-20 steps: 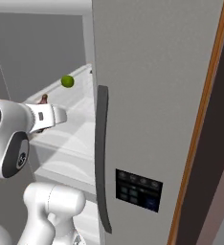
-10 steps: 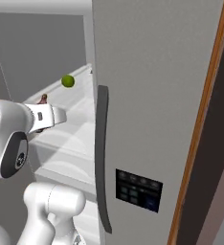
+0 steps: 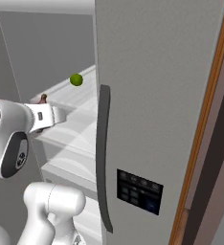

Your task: Transport the chicken drumstick and lime to the fridge. Place the chicken drumstick on the rack containing meat and place the lime on the rack containing the vegetable, ensuring meats and vegetables are on different racks.

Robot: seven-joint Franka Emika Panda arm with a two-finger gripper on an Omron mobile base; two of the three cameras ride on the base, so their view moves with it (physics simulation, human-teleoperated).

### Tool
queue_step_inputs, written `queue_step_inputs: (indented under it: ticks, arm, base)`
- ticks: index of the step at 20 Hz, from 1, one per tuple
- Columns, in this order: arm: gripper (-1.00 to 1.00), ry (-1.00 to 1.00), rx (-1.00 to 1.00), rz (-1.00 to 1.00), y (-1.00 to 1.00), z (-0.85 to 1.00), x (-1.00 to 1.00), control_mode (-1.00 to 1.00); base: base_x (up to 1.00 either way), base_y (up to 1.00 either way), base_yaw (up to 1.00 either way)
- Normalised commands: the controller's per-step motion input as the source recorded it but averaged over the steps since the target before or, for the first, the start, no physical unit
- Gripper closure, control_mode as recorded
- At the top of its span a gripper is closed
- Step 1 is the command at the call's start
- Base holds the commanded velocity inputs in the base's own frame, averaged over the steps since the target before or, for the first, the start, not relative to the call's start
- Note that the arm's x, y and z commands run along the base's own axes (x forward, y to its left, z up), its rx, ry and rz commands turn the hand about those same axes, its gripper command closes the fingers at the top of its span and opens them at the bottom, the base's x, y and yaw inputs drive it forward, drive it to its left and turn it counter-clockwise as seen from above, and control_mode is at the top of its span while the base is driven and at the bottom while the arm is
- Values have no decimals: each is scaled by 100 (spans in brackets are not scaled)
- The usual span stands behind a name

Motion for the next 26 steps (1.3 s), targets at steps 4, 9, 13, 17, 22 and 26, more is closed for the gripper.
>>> queue_step_inputs:
  ticks: [4,9,13,17,22,26]
  arm:
    - [100,0,-8,-2,33,0,9,-100]
    - [100,2,-5,-8,9,0,39,-100]
    - [100,8,0,-1,-18,0,50,-100]
    - [100,9,0,-1,-14,0,56,-100]
    - [100,3,-3,-5,0,0,83,-100]
    - [100,7,-5,-6,0,-7,88,-100]
  base:
    - [0,0,0]
    - [0,0,0]
    - [0,0,0]
    - [0,0,0]
    - [0,0,0]
    - [0,0,0]
